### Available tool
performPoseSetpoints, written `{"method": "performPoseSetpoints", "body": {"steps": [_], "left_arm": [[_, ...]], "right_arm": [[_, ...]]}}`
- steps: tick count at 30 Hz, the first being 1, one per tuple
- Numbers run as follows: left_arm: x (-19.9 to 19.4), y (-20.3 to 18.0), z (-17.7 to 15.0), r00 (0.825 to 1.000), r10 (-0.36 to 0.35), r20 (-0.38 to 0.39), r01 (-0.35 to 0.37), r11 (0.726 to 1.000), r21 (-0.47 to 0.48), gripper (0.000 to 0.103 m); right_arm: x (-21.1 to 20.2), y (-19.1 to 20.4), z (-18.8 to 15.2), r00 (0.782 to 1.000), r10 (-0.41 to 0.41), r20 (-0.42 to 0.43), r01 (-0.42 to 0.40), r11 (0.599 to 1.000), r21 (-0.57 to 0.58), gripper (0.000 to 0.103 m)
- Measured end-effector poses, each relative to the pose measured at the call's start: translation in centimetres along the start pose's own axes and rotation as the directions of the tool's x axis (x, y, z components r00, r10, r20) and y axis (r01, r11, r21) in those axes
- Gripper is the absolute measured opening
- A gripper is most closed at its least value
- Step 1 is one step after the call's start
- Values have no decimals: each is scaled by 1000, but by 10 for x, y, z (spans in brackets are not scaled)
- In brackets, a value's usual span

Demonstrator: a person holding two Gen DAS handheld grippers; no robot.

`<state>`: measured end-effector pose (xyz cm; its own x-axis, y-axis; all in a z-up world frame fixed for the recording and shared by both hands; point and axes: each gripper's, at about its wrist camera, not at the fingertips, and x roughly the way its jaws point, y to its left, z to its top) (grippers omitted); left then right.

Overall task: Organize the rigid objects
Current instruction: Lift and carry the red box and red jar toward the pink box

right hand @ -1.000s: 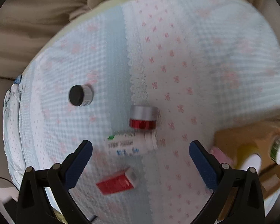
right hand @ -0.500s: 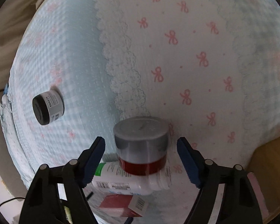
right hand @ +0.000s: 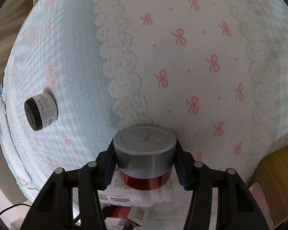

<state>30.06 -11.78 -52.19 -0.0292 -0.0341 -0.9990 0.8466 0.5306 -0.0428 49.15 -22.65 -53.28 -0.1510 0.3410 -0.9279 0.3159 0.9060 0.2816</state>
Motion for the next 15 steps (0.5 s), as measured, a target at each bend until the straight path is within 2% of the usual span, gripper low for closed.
{"method": "performPoseSetpoints", "body": {"steps": [7, 15], "left_arm": [[-11, 18, -9, 1000, 11, 18, -11, 1000, -25, 41], [-27, 31, -15, 998, 27, 62, -21, 995, -96, 41]], "right_arm": [[-5, -2, -6, 1000, 6, 16, -6, 1000, -1, 50], [-19, -3, -16, 999, 13, 49, -13, 1000, -2, 50]]}}
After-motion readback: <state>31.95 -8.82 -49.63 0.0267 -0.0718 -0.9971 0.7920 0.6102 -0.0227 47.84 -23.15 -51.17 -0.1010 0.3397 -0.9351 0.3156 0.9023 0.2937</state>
